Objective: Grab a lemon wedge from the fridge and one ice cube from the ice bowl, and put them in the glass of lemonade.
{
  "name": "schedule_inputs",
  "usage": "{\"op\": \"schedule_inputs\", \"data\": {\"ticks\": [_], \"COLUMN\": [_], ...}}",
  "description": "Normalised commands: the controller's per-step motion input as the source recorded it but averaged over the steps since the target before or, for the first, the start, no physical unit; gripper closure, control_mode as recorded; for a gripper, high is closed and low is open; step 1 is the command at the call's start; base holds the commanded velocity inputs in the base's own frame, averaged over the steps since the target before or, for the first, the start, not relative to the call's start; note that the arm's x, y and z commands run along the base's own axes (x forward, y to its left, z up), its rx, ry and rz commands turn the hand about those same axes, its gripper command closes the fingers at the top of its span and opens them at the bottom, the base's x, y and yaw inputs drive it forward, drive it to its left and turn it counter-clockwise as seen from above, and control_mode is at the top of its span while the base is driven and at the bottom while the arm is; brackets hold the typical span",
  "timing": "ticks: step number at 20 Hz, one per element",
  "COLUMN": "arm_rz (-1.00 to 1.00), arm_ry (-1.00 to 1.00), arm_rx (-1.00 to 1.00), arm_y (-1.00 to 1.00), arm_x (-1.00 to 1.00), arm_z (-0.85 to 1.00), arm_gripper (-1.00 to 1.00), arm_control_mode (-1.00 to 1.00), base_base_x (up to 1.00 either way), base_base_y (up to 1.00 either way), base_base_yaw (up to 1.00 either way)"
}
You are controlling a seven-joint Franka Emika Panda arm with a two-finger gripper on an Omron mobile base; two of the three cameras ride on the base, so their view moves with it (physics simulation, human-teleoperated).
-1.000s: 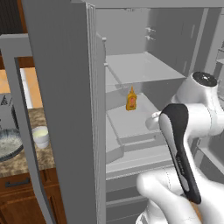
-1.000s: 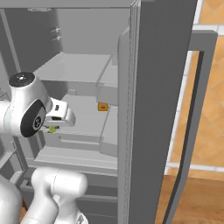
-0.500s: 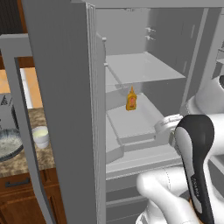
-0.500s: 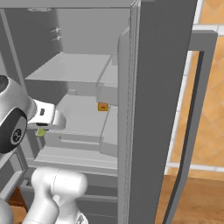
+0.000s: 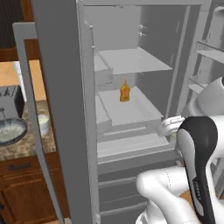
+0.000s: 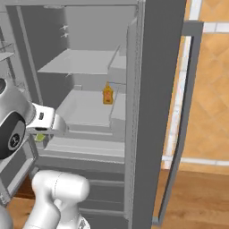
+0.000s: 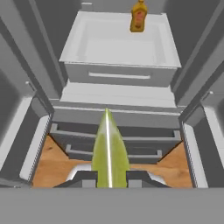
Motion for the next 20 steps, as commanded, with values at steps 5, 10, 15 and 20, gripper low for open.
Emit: {"op": "schedule_inputs", "data": {"ticks": [5,10,15,20], "arm_rz": [0.00,0.00,0.00,0.00], "arm_ry": [0.00,0.00,0.00,0.00], "arm_rx": [0.00,0.00,0.00,0.00], "arm_y": [0.00,0.00,0.00,0.00], "arm_x": [0.00,0.00,0.00,0.00], "arm_z": [0.00,0.00,0.00,0.00], "arm_gripper": [1.00,1.00,1.00,1.00], "arm_control_mode": [1.00,1.00,1.00,1.00], "base_base_x": [-1.00,-0.97,-0.08,0.00], "base_base_y": [0.00,0.15,0.15,0.09], "base_base_yaw": [-0.11,0.21,0.95,1.00]}}
